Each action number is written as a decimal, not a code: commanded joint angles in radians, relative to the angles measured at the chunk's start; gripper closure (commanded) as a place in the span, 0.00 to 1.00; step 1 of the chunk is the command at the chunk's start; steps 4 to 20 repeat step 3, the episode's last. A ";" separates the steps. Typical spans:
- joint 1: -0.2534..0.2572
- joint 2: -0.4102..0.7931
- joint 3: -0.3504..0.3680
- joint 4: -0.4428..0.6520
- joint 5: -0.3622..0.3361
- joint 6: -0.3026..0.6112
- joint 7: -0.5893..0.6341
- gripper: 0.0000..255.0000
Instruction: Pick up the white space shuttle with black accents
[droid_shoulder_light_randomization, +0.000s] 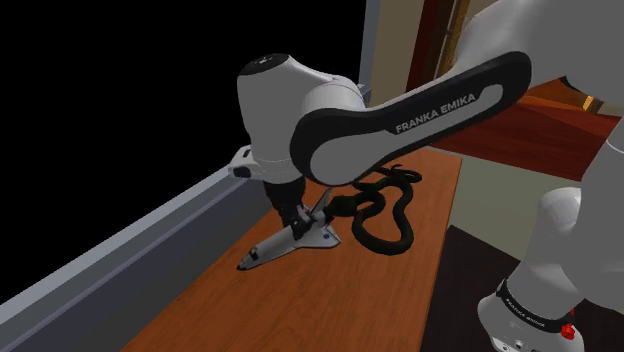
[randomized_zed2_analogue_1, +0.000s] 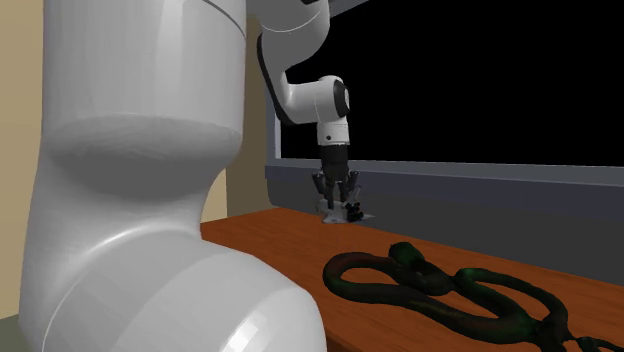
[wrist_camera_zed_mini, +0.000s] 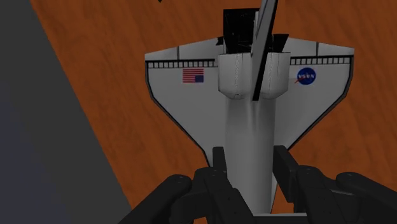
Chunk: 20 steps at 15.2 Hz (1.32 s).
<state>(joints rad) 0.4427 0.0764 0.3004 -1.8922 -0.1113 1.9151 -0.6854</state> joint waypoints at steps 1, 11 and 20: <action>0.000 -0.006 0.000 0.021 0.003 -0.027 -0.004 1.00; 0.000 -0.006 0.000 0.023 0.003 -0.028 -0.004 1.00; 0.000 -0.006 0.000 0.023 0.003 -0.028 -0.004 1.00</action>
